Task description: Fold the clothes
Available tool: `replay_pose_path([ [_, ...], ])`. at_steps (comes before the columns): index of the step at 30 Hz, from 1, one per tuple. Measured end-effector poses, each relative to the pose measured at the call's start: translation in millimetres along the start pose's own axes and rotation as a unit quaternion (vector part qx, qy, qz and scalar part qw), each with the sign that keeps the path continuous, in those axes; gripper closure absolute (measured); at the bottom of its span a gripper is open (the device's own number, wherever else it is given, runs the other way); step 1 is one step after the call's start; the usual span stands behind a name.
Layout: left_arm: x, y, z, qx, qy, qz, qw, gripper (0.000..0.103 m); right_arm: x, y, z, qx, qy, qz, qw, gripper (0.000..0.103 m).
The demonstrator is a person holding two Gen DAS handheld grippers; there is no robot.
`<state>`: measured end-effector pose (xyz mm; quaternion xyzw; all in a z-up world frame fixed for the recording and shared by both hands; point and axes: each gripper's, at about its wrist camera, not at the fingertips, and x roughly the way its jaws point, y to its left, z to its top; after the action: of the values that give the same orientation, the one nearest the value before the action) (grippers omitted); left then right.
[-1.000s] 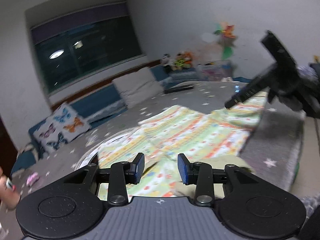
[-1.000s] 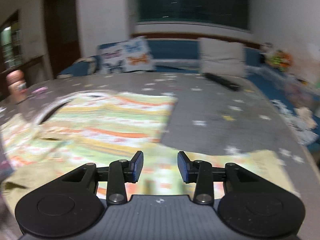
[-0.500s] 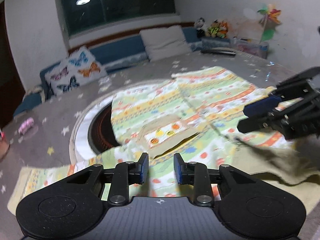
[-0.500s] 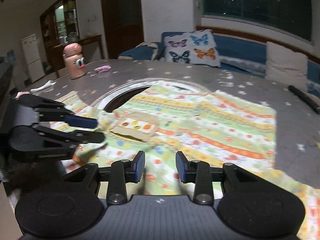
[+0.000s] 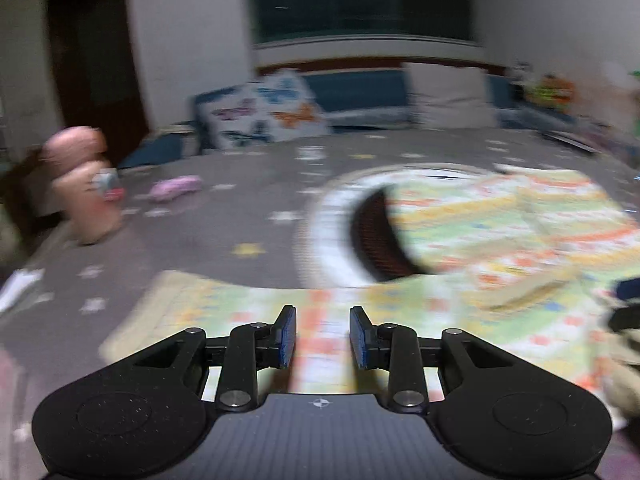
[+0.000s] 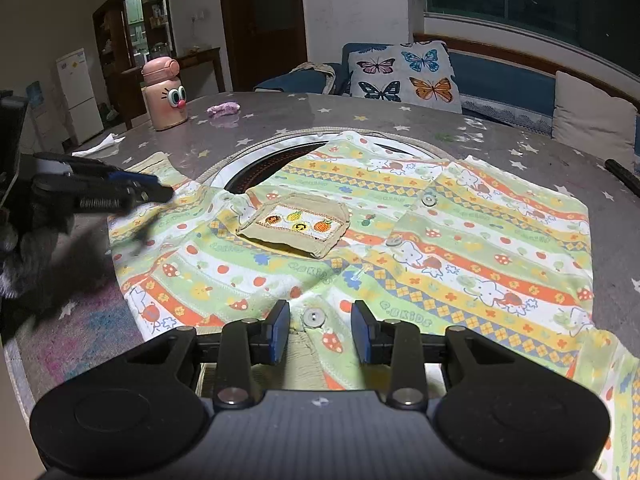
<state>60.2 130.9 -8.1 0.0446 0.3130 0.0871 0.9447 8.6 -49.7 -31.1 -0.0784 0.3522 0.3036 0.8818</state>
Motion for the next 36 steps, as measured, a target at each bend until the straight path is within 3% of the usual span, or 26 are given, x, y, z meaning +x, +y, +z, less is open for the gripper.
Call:
replay_pose_path([
  [7,17,46,-1,-0.028,0.034,0.125,0.9912,0.051,1,1,1,-0.001,0.001,-0.003,1.000,0.069],
  [12,23,63,-3,-0.042,0.044,0.153,0.9864,0.044,1,1,2,0.000,0.003,-0.005,1.000,0.068],
  [13,24,64,-3,-0.041,0.046,0.156,0.9859,0.046,1,2,3,-0.001,0.003,-0.005,1.000,0.068],
  [15,25,63,-5,-0.029,0.049,0.159,0.9856,0.073,1,2,3,-0.002,0.002,-0.007,1.000,0.068],
  [17,27,58,-6,-0.008,0.051,0.167,0.9846,0.089,1,3,3,-0.002,0.002,-0.008,1.000,0.068],
  [19,28,52,-8,0.011,0.053,0.177,0.9826,0.094,1,3,2,-0.003,0.002,-0.009,1.000,0.068],
  [24,26,49,-10,0.018,0.054,0.184,0.9813,0.093,-2,1,1,-0.003,0.002,-0.007,1.000,0.068],
  [28,20,46,-4,0.004,0.053,0.178,0.9826,0.086,-9,-5,-1,0.014,-0.005,-0.011,1.000,0.068],
  [31,8,32,0,0.012,0.034,0.162,0.9861,0.062,-19,-13,-6,0.026,-0.011,-0.021,0.999,0.068],
  [36,-14,-4,10,0.028,0.002,0.108,0.9938,0.046,-41,-37,-21,0.064,-0.017,-0.060,0.996,0.068],
])
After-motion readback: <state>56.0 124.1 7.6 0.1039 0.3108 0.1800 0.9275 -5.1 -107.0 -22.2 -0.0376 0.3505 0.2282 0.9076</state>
